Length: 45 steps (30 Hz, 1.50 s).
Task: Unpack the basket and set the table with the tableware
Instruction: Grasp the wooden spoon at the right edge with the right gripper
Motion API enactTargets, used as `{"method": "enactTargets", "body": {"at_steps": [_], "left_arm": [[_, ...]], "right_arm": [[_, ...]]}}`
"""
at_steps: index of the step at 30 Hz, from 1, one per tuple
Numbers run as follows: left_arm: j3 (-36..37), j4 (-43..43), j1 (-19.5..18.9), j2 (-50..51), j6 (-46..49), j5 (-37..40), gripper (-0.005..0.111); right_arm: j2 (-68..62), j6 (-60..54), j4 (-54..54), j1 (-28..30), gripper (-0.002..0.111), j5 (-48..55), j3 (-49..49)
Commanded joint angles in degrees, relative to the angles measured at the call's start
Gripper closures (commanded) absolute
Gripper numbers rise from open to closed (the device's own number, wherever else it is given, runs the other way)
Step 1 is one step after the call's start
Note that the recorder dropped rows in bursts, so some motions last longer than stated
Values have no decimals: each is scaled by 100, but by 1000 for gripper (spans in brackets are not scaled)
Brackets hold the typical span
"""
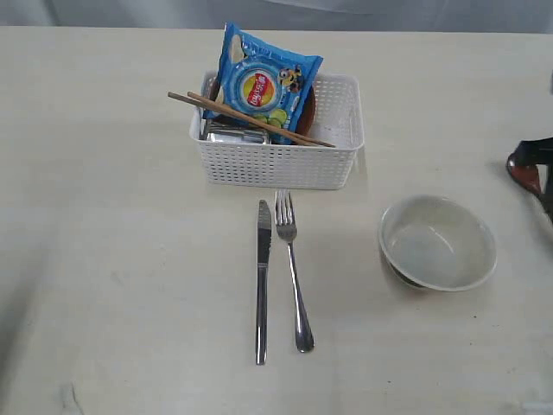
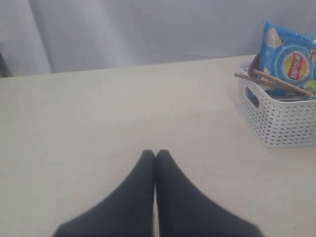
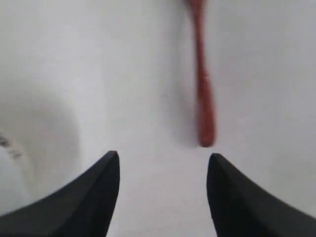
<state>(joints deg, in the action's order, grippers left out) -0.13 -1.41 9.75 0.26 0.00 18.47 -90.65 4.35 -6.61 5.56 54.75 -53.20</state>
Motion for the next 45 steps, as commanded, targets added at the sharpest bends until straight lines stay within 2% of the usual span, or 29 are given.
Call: {"method": "enactTargets", "body": {"at_steps": [1, 6, 21, 23, 27, 30, 37, 45], "left_arm": [[13, 21, 16, -26, 0, -13, 107], [13, 21, 16, -26, 0, -13, 107], [13, 21, 16, -26, 0, -13, 107], [13, 21, 16, -26, 0, -13, 107], [13, 21, 16, -26, 0, -13, 107], [13, 21, 16, -26, 0, -13, 107], [13, 21, 16, -26, 0, -13, 107], [13, 21, 16, -26, 0, -13, 107]], "right_arm": [[22, 15, -383, 432, 57, -298, 70], [-362, -955, -332, 247, 57, -838, 135], [-1483, -824, -941, 146, 57, -1880, 125], [-1563, -824, -941, 146, 62, -1887, 125], [-1639, -894, -941, 146, 91, -1872, 125], [-1639, -1021, -941, 146, 109, -1856, 125], [-1617, -1021, -913, 52, 109, -1387, -69], [-1041, -1239, -913, -383, 109, -751, -430]]}}
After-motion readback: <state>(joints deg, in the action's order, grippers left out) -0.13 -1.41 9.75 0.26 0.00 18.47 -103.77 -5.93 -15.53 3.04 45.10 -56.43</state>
